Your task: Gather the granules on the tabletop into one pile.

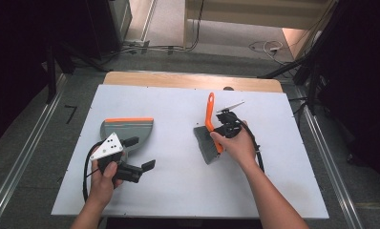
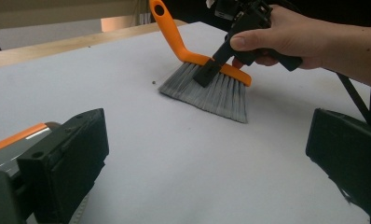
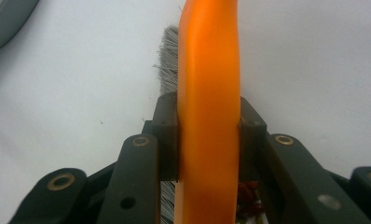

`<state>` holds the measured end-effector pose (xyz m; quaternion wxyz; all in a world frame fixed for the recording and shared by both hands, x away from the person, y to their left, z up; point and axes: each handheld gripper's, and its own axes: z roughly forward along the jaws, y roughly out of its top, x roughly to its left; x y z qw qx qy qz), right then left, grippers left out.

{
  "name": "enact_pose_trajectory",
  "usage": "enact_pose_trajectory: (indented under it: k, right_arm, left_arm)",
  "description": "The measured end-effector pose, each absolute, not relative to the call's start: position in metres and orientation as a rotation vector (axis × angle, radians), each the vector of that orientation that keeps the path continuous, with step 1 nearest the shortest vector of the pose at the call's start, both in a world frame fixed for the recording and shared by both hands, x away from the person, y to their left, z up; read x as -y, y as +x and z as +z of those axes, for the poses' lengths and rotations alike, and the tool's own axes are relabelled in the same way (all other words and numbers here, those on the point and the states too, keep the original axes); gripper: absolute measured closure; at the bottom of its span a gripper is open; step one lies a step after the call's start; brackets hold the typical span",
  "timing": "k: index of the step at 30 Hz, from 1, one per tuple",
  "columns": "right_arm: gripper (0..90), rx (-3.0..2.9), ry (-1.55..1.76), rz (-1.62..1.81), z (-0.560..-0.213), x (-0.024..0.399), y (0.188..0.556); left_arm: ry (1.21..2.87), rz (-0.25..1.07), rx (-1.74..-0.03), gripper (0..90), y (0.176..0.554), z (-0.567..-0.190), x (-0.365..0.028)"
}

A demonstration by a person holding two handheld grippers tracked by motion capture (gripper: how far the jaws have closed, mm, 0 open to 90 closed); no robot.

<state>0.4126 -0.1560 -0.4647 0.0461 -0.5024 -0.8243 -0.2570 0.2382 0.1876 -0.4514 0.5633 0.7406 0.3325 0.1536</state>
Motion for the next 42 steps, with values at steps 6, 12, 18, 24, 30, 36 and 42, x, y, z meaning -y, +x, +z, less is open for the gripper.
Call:
enact_pose_trajectory:
  k: [6, 12, 18, 24, 30, 36, 42]
  right_arm:
    - [66.6, 2.532, -1.529, -0.775, -0.463, 0.162, 0.414]
    - [66.6, 2.539, -1.541, -0.77, -0.462, 0.167, 0.414]
    - [67.6, 2.495, -1.514, -0.816, -0.454, 0.17, 0.412]
    - [68.1, 2.583, -1.447, -0.898, -0.423, 0.173, 0.412]
    - [68.1, 2.96, -1.188, -0.926, -0.404, 0.165, 0.43]
    - [68.1, 3.425, -0.525, -0.774, -0.416, 0.132, 0.447]
    - [68.1, 3.518, -0.282, -0.73, -0.434, 0.105, 0.46]
  left_arm:
    - [1.748, 0.363, -0.784, 0.0, 0.238, -0.451, -0.187]
    - [1.748, 0.361, -0.786, 0.0, 0.238, -0.452, -0.187]
    - [1.744, 0.36, -0.786, 0.0, 0.239, -0.451, -0.187]
    - [1.746, 0.354, -0.785, 0.0, 0.239, -0.452, -0.185]
    - [1.749, 0.354, -0.786, 0.0, 0.24, -0.453, -0.184]
    - [1.75, 0.355, -0.787, 0.0, 0.24, -0.453, -0.185]
    - [1.753, 0.354, -0.785, 0.0, 0.24, -0.454, -0.187]
